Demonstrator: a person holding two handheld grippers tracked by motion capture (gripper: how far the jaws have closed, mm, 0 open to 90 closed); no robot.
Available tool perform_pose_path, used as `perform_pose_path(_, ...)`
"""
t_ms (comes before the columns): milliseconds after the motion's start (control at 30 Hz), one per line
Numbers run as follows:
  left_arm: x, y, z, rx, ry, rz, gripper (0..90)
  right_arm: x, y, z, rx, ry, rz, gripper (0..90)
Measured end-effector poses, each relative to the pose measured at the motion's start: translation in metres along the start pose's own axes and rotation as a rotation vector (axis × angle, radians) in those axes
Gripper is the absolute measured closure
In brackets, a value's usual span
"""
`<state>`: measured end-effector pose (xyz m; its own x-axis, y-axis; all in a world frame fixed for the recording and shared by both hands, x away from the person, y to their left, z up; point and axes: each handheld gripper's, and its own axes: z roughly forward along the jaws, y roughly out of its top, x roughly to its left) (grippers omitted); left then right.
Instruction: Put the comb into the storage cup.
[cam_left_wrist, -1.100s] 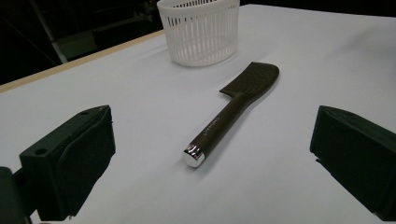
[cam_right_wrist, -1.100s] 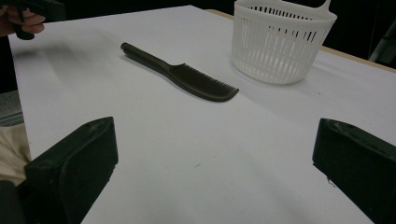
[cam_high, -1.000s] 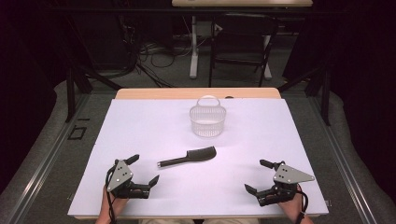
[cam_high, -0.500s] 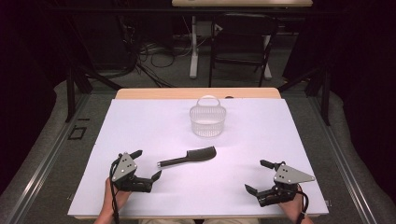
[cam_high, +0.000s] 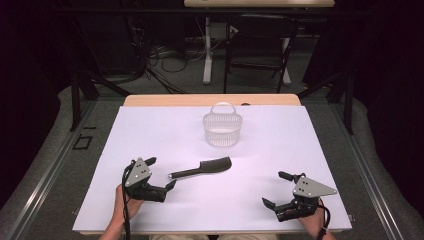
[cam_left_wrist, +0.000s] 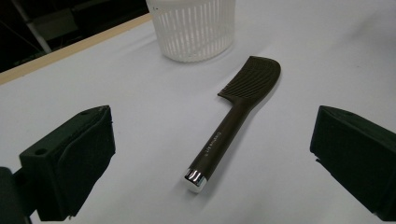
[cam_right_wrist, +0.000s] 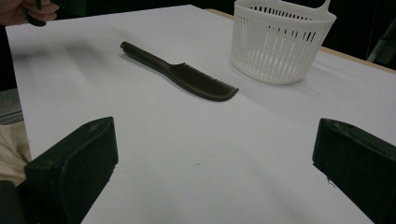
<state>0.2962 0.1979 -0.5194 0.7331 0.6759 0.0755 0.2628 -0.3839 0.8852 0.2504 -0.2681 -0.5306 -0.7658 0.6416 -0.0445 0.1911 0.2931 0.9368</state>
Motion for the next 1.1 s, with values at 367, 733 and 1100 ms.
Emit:
perform_pose_path(367, 0.004, 0.009, 0.010, 0.044, -0.009, 0.014, 0.0, 0.000, -0.001, 0.001, 0.006, 0.004, 0.007, 0.0)
perform_pose_path(733, 0.005, 0.018, 0.021, 0.108, -0.029, 0.043, 0.0, -0.001, -0.001, 0.002, 0.013, 0.002, 0.005, 0.0)
perform_pose_path(1100, 0.005, 0.027, 0.032, 0.183, -0.046, 0.076, 0.0, 0.000, -0.001, 0.002, 0.014, 0.005, 0.008, 0.0)
